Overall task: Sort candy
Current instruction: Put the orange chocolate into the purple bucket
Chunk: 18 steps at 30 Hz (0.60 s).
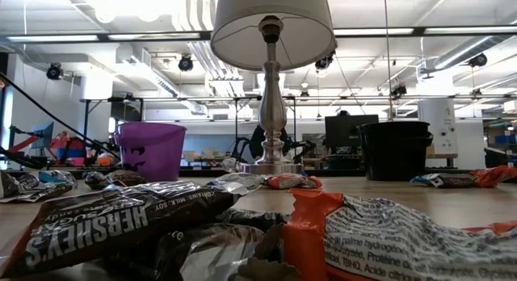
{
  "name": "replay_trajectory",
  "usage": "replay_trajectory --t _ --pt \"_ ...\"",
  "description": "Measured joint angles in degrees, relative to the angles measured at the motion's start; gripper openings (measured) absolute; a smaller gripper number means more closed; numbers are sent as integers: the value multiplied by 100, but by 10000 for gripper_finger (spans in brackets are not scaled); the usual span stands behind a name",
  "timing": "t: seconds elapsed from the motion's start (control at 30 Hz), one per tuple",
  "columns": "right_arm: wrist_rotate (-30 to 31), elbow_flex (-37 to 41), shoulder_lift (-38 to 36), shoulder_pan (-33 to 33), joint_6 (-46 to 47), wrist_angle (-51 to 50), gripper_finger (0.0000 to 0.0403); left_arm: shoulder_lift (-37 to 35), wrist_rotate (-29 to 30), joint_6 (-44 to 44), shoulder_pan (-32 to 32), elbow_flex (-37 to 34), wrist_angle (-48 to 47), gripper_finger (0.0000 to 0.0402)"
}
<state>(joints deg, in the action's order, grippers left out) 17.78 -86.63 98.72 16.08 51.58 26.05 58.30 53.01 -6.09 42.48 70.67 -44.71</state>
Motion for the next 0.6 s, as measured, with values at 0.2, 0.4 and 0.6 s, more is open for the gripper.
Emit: replay_trajectory --t 0.2,0.4,0.6 --pt "3 -24 2 0 2 32 13 167 -2 438 -63 0 391 186" --pt "3 -24 2 0 3 26 13 379 -3 932 -320 -9 803 186" --pt "-14 -24 2 0 -7 10 13 539 -152 1324 -596 -9 1198 186"
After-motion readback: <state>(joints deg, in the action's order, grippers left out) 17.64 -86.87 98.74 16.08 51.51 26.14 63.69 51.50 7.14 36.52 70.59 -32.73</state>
